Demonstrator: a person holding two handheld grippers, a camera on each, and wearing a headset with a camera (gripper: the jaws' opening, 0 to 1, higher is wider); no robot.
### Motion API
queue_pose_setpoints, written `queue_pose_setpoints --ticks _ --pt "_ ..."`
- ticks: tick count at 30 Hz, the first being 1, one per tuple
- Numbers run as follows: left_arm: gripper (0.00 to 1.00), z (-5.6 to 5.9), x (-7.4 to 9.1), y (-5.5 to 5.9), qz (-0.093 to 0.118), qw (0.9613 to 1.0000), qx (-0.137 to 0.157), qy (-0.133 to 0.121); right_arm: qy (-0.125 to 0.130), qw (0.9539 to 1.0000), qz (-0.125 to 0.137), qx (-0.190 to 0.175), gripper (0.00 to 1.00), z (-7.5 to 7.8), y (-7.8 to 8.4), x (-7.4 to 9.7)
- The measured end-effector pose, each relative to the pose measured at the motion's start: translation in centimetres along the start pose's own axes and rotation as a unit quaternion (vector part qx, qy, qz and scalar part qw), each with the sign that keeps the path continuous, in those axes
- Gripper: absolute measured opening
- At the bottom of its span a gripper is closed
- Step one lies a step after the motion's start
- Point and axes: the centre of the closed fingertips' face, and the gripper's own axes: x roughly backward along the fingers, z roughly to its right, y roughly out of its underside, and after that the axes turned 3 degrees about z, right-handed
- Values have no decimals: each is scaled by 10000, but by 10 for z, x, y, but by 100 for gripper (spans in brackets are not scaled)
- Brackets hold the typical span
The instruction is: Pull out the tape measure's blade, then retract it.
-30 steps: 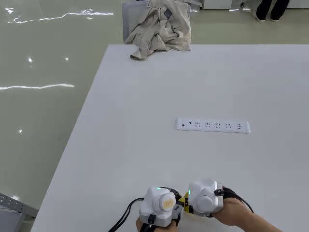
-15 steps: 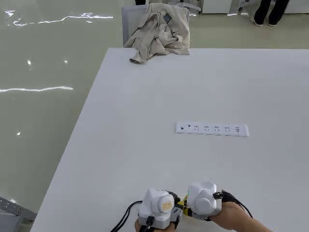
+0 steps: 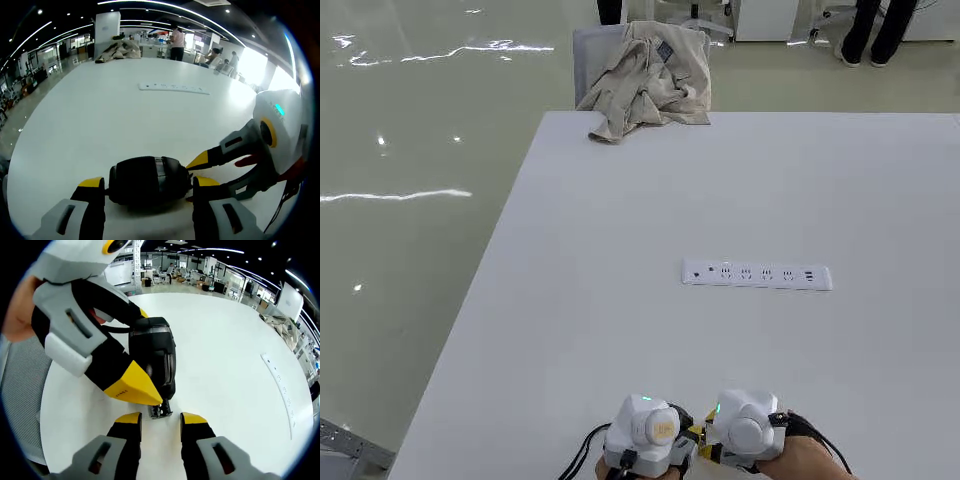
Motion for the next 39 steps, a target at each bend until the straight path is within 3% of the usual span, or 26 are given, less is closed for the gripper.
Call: queue_pose_setpoints --ticks 4,18,32,39 --pt "73 2 1 2 -24 9999 -62 83 146 9993 120 -321 34 3 -1 5" --pt "79 7 11 11 -91 9990 -271 350 346 9961 215 -782 45 -5 1 24" --pt "83 -2 28 24 -113 9979 -343 530 562 9893 399 -1284 50 -18 4 44" --pt "87 -2 35 27 -7 9966 -466 678 738 9860 478 -1418 52 -25 3 57"
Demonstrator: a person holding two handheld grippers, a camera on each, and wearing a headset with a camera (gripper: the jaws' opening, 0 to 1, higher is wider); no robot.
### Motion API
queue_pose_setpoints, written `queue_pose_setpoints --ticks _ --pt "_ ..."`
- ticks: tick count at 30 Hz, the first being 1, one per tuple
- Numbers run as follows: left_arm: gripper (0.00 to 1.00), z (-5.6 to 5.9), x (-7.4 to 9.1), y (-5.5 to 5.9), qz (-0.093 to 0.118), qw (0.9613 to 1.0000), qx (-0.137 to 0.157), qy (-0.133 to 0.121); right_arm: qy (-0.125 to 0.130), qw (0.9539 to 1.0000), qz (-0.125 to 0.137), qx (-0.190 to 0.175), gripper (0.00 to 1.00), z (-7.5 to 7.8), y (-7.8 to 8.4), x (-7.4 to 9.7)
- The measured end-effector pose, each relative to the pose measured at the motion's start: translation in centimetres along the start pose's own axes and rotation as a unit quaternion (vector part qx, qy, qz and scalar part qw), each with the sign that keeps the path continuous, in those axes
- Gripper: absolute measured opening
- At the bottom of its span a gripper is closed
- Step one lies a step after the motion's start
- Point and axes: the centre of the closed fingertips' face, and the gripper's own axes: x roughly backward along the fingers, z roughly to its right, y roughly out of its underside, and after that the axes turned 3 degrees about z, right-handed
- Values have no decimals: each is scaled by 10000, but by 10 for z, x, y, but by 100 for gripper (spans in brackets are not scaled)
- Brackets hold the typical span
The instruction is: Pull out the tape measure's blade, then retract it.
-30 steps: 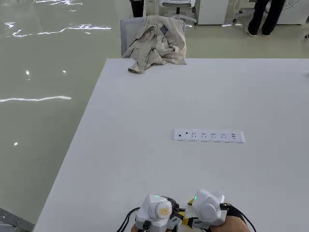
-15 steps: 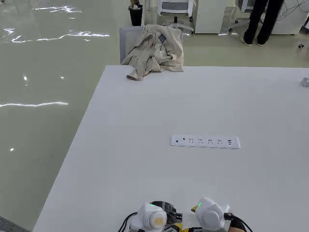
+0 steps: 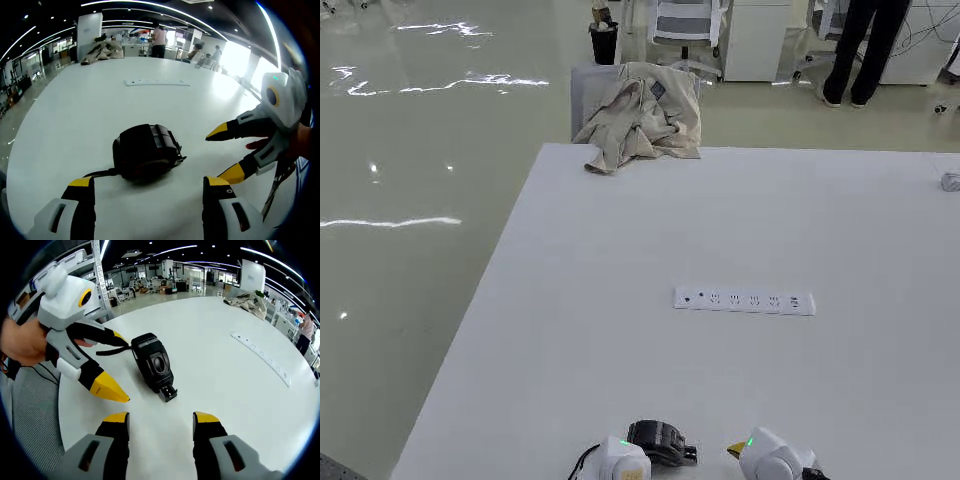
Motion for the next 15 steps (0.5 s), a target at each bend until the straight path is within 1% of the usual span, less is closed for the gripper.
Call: queue_pose_setpoints --ticks 2,7,10,12,15 --pt "88 0 2 2 -11 10000 -17 38 58 10000 16 -65 53 -1 0 4" --pt "90 0 11 5 5 10000 -58 78 106 9997 82 -211 55 -6 0 11" --pt "91 0 15 5 50 9999 -56 105 144 9992 128 -360 57 -10 1 14" --pt "91 0 19 3 100 9998 -97 123 144 9990 147 -397 57 -14 0 17" --pt "91 1 22 4 109 9997 -140 172 157 9986 175 -470 59 -20 -1 21"
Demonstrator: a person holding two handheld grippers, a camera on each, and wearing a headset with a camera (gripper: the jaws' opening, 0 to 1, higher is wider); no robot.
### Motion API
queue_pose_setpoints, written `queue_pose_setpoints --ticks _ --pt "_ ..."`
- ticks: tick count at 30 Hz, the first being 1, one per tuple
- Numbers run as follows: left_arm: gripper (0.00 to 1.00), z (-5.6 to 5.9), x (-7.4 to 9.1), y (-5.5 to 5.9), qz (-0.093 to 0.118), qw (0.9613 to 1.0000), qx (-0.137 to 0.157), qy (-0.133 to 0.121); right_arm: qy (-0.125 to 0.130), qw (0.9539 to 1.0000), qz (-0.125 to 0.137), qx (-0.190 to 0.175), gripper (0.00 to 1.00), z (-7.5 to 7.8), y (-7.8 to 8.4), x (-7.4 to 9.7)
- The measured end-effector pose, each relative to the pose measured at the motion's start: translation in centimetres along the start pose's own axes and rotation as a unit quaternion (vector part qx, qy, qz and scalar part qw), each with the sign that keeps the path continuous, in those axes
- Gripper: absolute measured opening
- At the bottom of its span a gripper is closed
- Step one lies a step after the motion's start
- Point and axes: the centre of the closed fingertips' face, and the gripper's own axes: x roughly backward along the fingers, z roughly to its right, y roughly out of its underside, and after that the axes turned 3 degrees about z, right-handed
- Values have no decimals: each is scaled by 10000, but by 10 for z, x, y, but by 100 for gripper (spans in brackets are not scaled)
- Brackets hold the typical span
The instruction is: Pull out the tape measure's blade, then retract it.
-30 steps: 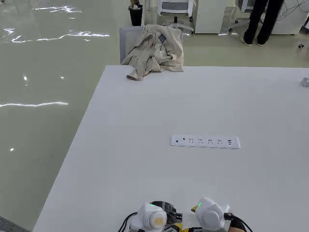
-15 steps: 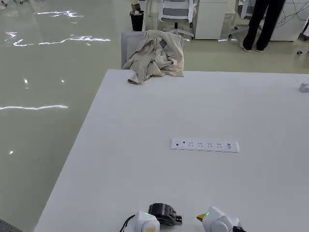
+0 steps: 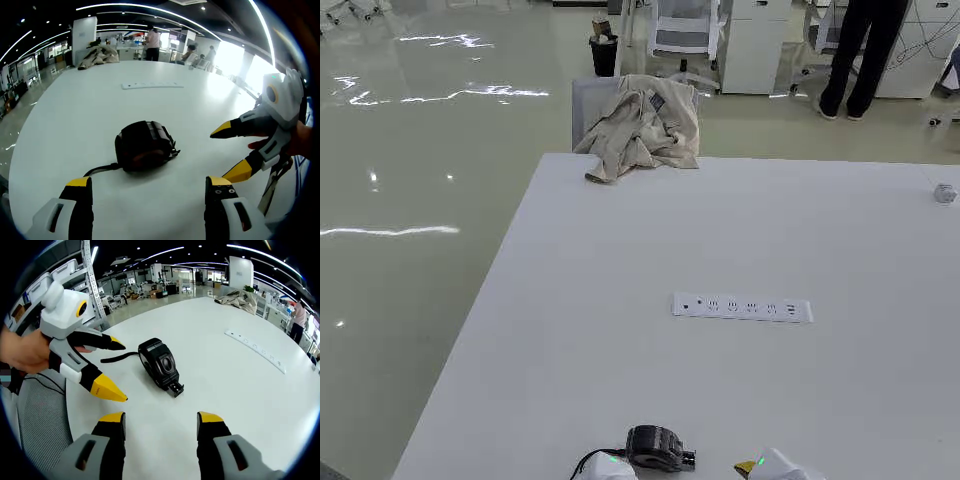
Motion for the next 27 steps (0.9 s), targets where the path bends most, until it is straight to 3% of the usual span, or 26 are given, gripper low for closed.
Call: queue_pose_setpoints --ticks 16,27 --pt "99 -2 25 12 75 9999 -106 20 132 9994 -18 -310 69 -9 6 22" --pt "100 5 42 20 69 9998 -136 99 201 9984 -56 -521 77 -24 14 45"
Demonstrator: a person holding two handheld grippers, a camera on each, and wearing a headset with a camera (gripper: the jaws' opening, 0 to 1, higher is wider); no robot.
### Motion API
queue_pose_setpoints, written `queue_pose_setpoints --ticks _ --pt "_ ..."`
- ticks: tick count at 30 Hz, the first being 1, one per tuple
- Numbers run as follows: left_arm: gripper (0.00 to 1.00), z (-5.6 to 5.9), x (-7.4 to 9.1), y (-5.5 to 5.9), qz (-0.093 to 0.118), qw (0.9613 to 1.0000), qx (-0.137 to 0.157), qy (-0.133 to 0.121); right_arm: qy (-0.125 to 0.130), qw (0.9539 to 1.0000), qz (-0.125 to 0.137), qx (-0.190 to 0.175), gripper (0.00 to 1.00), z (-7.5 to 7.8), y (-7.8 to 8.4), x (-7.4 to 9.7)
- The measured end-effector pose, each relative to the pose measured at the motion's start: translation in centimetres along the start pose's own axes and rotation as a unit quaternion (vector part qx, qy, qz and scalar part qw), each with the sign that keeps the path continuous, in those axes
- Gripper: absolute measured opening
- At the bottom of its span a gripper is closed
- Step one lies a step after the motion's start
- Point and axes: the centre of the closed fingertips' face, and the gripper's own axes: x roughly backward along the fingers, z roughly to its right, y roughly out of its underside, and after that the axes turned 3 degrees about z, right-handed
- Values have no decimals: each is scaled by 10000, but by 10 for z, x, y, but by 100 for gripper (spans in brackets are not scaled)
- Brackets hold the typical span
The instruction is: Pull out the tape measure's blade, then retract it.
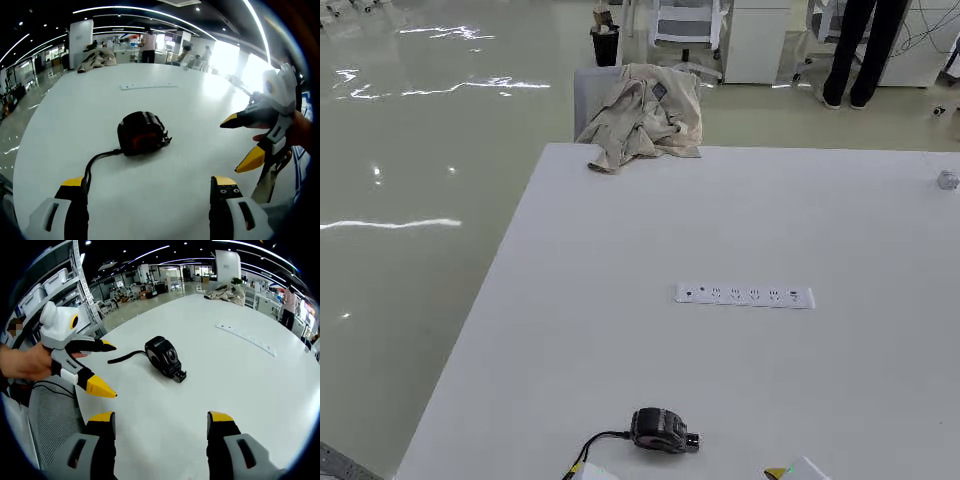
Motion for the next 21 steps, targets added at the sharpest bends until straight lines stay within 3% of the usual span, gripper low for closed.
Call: queue_pose_setpoints --ticks 7,21 --pt "100 1 13 9 -16 10000 18 21 14 9998 121 -148 82 -14 -3 18" --pt "100 -3 44 22 45 9999 130 -43 51 9995 293 -98 88 -33 -13 44"
